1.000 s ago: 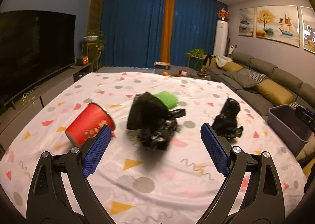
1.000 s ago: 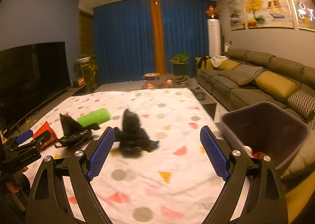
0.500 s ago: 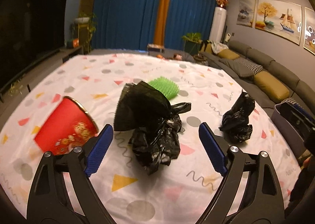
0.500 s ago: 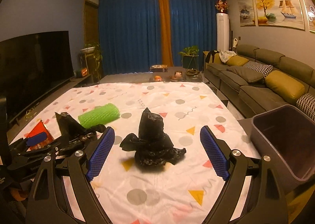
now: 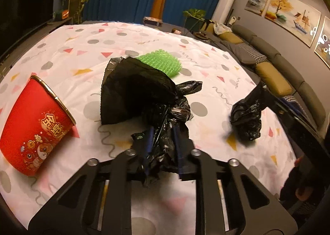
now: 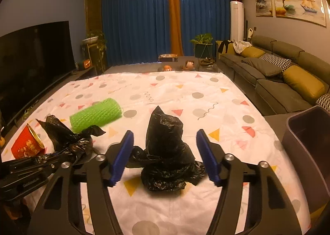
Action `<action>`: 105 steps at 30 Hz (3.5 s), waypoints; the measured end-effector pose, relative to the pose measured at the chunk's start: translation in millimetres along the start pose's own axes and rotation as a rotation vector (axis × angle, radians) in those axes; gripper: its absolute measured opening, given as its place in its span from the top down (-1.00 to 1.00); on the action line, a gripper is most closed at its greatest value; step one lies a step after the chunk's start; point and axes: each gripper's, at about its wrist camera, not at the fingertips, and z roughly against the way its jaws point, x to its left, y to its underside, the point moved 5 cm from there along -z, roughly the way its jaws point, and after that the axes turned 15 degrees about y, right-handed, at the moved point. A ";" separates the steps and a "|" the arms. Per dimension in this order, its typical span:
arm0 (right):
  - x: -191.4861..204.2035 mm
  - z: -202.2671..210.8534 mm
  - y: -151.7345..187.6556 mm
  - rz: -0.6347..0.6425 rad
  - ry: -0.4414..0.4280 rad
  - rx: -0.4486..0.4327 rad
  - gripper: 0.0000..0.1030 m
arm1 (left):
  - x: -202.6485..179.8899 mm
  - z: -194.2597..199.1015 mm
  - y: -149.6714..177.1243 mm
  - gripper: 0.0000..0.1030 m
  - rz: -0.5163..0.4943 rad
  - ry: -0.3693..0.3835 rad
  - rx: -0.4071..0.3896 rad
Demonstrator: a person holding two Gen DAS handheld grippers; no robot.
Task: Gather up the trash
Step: 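Grasp a black plastic bag with the left gripper while the right grasps another black bag, then lift both black bags and carry them over the grey bin, then open the left gripper over the bin while the right gripper releases its black bag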
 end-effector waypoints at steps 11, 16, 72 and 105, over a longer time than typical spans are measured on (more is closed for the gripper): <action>7.7 -15.1 7.8 0.038 0.002 0.045 0.73 | -18.6 29.5 -6.5 0.81 -0.080 0.008 -0.146; 2.5 -10.1 7.0 0.019 -0.006 0.039 0.92 | -16.4 34.1 -7.4 0.81 -0.076 0.012 -0.161; -233.6 132.2 7.6 -0.152 0.234 -0.206 0.96 | -279.3 5.7 16.9 0.80 -0.382 0.273 -0.146; -296.8 75.9 25.9 -0.247 0.336 -0.116 0.96 | -373.4 -100.8 22.9 0.80 -0.484 0.429 -0.032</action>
